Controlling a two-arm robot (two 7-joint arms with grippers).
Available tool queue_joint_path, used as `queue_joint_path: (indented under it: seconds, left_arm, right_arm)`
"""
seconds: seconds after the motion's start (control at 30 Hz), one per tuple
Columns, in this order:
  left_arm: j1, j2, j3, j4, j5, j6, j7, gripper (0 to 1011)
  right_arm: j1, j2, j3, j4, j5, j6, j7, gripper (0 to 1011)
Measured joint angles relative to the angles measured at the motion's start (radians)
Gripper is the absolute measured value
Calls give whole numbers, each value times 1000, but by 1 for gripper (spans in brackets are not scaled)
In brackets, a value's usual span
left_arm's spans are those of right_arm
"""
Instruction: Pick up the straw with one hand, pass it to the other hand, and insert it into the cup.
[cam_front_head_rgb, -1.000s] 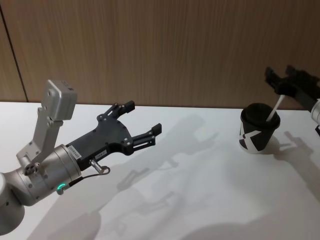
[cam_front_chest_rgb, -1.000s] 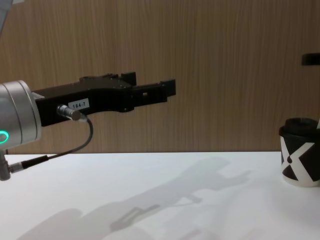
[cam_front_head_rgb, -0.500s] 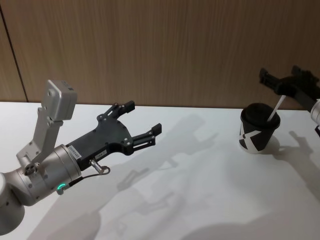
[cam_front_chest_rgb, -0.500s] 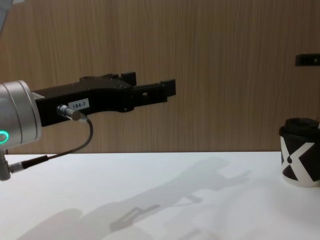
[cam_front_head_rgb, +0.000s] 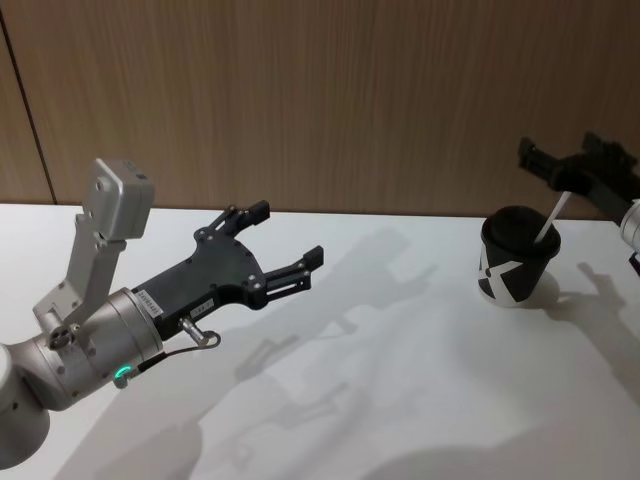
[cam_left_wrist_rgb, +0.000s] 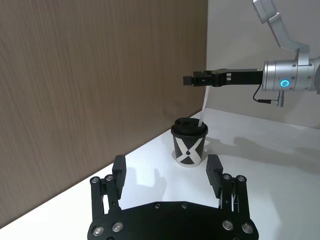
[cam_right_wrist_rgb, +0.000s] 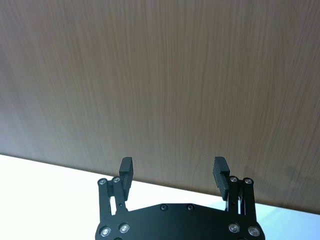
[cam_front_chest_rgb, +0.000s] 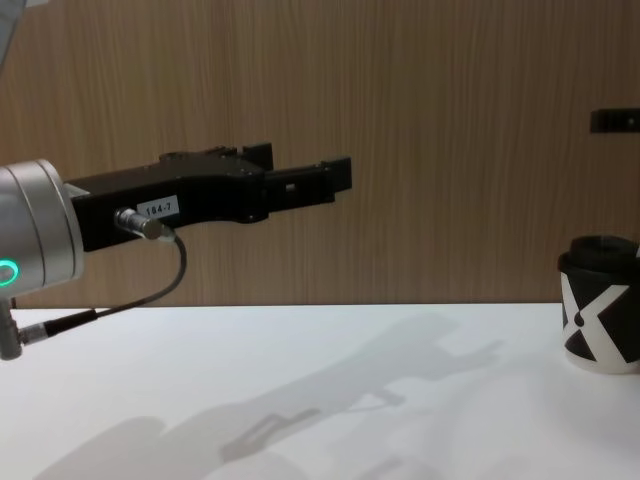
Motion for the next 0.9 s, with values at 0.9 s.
queue_joint_path:
  seconds: [0.9]
  left_arm:
    - [-96, -57, -6, 78, -60, 22, 50, 1003]
  right_arm:
    - [-145, -7, -32, -78, -137, -279, -13, 1001]
